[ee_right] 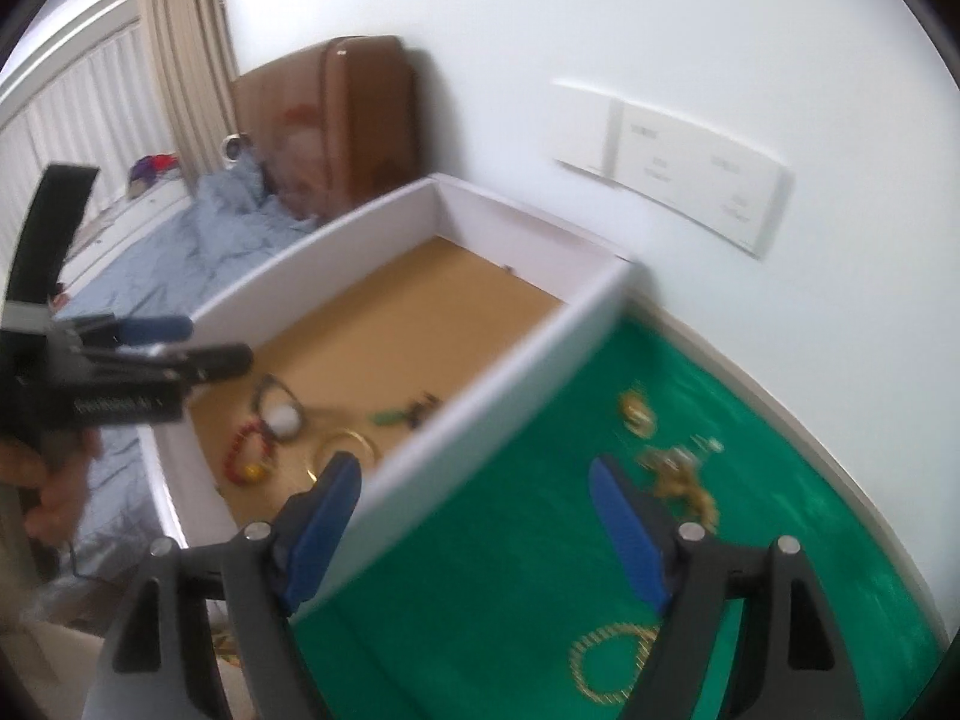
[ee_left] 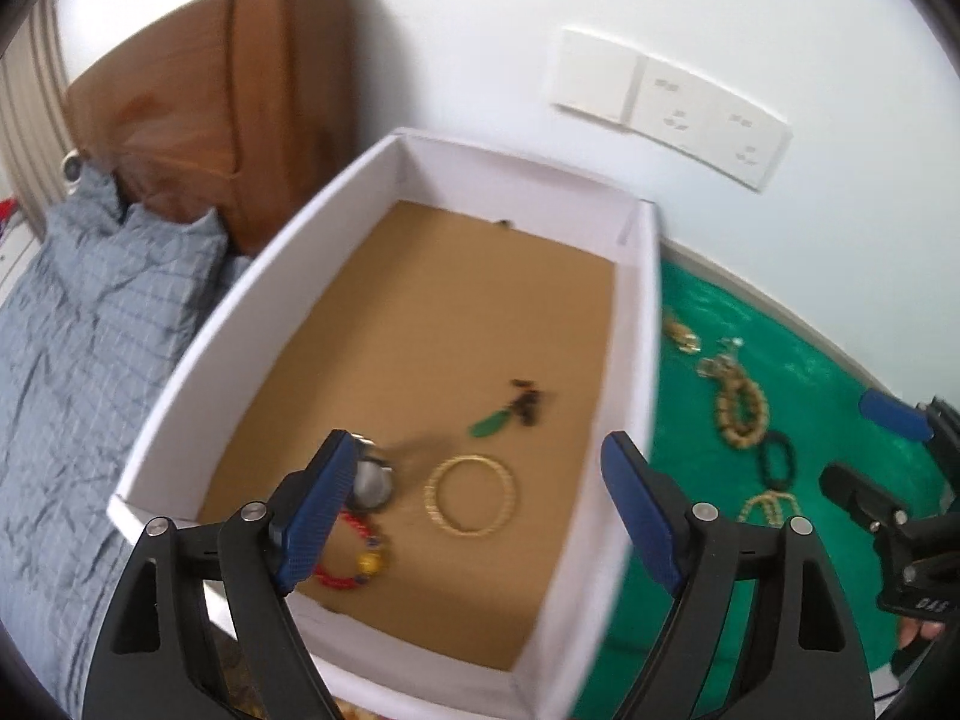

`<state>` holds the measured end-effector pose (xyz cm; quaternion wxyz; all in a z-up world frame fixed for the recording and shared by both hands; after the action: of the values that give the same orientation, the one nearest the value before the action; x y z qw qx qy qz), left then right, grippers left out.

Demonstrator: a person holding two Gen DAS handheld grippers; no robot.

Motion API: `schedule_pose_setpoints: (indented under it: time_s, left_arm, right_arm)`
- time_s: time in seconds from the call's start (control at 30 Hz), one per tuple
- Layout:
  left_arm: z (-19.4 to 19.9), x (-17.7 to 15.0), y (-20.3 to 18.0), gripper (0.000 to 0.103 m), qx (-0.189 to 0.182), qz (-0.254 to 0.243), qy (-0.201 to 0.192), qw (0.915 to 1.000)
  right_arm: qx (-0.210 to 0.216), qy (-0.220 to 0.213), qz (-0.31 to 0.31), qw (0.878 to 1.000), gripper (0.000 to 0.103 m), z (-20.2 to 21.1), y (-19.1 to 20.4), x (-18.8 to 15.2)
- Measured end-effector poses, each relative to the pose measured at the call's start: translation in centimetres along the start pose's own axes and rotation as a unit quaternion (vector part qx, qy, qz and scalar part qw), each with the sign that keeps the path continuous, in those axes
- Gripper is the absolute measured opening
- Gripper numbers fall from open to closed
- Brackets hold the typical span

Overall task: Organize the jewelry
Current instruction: 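Withdraw both open tools from the box back over the green cloth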

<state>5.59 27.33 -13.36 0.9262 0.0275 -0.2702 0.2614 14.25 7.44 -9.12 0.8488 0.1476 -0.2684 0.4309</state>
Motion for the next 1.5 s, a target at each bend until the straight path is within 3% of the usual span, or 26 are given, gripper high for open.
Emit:
schedule_pose_setpoints:
  time_s: [0.17, 0.3, 0.7, 1.07, 1.5]
  left_arm:
    - [0.5, -0.4, -3.9, 0.085, -0.03, -0.027, -0.008, 0.9991]
    - [0.7, -1.1, -7.1, 0.091, -0.05, -0.049, -0.013, 0.9975]
    - [1.8, -1.7, -15.3, 0.095, -0.091, -0.13, -0.025, 0.987]
    - [0.7, -2.9, -19.5, 0.1, -0.08, -0.19, 0.001, 0.9786]
    - [-0.1, -4.2, -21.3, 0.1, -0.055, -0.223, -0.005, 0.9732]
  right_arm:
    - [-0.032, 0.004, -0.044, 0.999, 0.08, 2.3, -4.1, -3.6]
    - [-0.048, 0.009, -0.083, 0.995, 0.08, 4.0, -6.8, -6.4]
    - [-0.107, 0.017, -0.175, 0.979, 0.085, 6.7, -14.0, -12.8]
    - [-0.125, 0.016, -0.2, 0.972, 0.085, 7.8, -16.4, -14.8]
    - [-0.127, 0.013, -0.209, 0.97, 0.085, 8.1, -17.4, -15.3]
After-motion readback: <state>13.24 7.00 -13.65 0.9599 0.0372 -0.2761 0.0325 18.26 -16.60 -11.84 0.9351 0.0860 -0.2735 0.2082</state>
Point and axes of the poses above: each gripper's, at about its wrist camera, not at the fingertips, and z roughly against the way its jaws point, y to its left, x to its top, the point moved 7 cm from there along -z, roughly the way its jaws point, and after that the axes turned 3 degrees about y, right-handed, at the moved point
